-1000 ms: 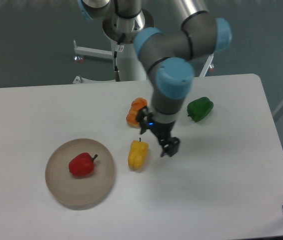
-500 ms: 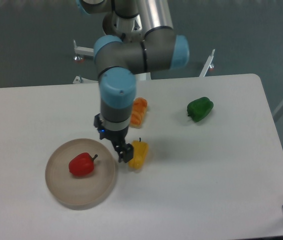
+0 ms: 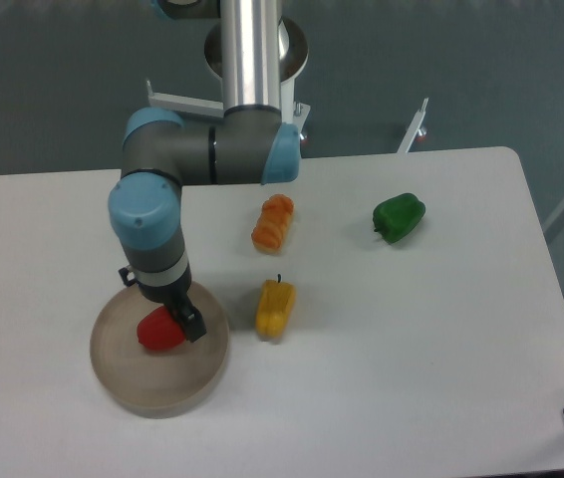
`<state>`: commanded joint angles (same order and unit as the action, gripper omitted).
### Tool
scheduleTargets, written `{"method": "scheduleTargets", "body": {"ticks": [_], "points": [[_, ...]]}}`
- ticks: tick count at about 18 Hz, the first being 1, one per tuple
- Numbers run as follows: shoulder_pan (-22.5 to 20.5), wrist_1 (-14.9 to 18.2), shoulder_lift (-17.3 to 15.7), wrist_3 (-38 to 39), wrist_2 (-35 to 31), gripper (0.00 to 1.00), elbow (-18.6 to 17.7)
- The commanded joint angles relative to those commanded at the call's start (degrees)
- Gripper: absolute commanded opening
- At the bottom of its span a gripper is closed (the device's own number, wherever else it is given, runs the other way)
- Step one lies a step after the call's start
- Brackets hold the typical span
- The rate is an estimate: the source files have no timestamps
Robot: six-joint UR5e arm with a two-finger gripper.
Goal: Pick up the red pepper from the plate
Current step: 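Close the gripper fingers around the red pepper's stem end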
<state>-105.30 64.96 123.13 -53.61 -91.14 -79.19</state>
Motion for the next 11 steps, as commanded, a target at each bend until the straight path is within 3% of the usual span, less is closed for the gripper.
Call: {"method": "scheduleTargets", "body": {"ticks": [8,9,10,11], "points": [[0.4,-2.1,2.3,-0.8,0.1,0.98,0.0],[0.4,-2.1,2.5,-0.9,0.1,0.85,0.0],[0.4,-2.0,2.5,-0.8,0.1,0.6,0.0],[0.4,-2.0,2.5,-0.8,0.1,0.44,0.0]]}}
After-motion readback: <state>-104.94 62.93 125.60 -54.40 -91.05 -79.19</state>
